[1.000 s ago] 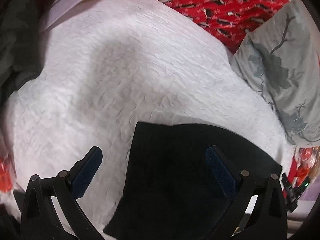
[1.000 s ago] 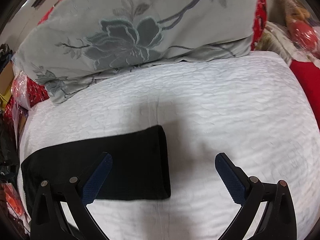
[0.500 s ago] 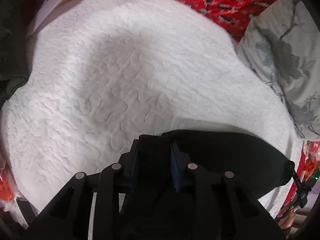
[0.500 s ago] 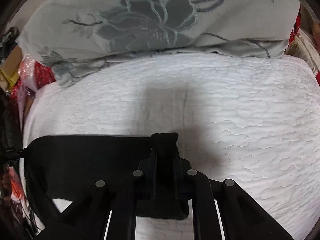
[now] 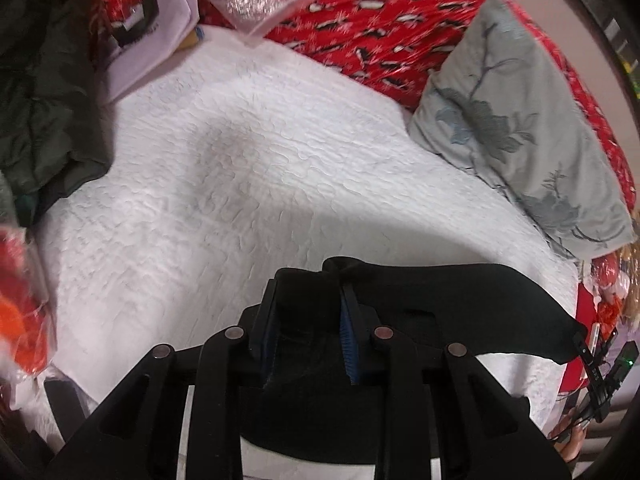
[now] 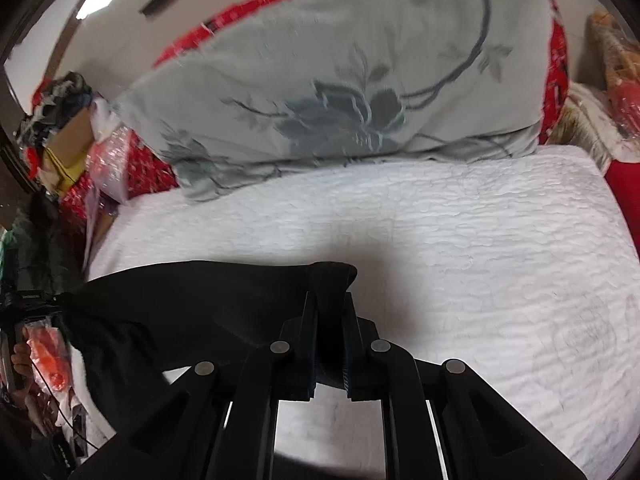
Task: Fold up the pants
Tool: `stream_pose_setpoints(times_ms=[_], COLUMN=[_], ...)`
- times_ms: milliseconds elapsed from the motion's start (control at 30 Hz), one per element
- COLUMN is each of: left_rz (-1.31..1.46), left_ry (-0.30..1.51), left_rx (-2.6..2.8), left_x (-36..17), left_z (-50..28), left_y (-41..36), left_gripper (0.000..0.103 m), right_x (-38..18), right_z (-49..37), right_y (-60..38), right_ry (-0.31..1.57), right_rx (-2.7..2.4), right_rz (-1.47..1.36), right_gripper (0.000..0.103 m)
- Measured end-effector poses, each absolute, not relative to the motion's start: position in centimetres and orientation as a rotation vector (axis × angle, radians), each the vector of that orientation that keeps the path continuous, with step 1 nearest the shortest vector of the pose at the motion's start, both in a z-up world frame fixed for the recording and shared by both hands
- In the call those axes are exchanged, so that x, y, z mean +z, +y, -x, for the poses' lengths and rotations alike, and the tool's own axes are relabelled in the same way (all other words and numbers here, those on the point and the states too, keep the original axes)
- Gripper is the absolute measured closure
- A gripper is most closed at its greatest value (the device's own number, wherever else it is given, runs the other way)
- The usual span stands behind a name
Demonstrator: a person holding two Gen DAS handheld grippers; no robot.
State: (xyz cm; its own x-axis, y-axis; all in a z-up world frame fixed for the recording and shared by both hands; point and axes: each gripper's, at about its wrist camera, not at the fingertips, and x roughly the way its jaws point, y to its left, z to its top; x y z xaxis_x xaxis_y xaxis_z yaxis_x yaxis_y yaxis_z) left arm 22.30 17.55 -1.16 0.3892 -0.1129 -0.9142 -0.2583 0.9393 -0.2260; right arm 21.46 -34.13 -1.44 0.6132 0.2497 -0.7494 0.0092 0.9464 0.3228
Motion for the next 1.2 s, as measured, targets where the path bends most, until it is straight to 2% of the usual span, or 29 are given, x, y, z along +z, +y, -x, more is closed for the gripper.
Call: stream_pose_setpoints(times_ms=[167, 333, 500, 667, 733, 800, 900, 967, 1000, 1067, 1200], left_rz=[0.383, 0.417, 0.454, 0.573, 0.59, 0.603, 0.64, 0.645, 0.65, 0.685, 0.692], left_ry=[1.13, 1.16, 1.303, 1.294, 1.268, 1.241, 1.211, 1.2, 1.199, 1.193, 1.229], left_rx=[0.08, 0.053, 0.075, 0.042, 0.028, 0.011, -0.018, -0.042, -0.045, -0.071, -0.047], left_x=[-0.3, -3.0, -9.1, -9.5, -8.5, -7.4, -6.2, -5.6, -5.7, -5.8, -7.8], left_z=[-18.1, -13.6, -10.3, -8.2, -7.5, -6.6, -5.8, -5.8, -5.7, -5.9, -6.8], left_y=[17.6, 17.5, 18.1, 19.6, 19.8, 19.9, 19.4, 18.6, 18.4, 17.4, 16.6], left_gripper=[0.079, 0.079, 0.079, 0.077, 0.076, 0.076, 0.075, 0.074, 0.071, 0.051, 0.047], right_x=[0.0, -0.8, -5.2, -7.2, -6.8, -6.0, -4.6, -4.2, -4.2, -4.5, -6.1], right_z=[-15.9, -9.6, -3.8, -0.5, 0.6, 1.4, 1.6, 0.9, 0.5, -0.5, -3.3], right_y=[-34.8, -34.7, -33.1, -34.3, -35.3, -36.2, -37.4, -37.7, -37.8, -37.9, -37.0], right_ry=[0.831, 0.81, 0.919, 0.982, 0.977, 0.96, 0.923, 0.915, 0.916, 0.918, 0.956], right_rx=[0.155, 0.168, 0.146, 0.105, 0.085, 0.076, 0.08, 0.093, 0.103, 0.128, 0.143], right_rz=[-0.344, -0.318, -0.203, -0.273, -0.324, -0.373, -0.483, -0.567, -0.621, -0.742, -0.915], right_gripper=[0.094, 0.094, 0.09, 0.088, 0.083, 0.066, 0.047, 0.039, 0.038, 0.038, 0.032])
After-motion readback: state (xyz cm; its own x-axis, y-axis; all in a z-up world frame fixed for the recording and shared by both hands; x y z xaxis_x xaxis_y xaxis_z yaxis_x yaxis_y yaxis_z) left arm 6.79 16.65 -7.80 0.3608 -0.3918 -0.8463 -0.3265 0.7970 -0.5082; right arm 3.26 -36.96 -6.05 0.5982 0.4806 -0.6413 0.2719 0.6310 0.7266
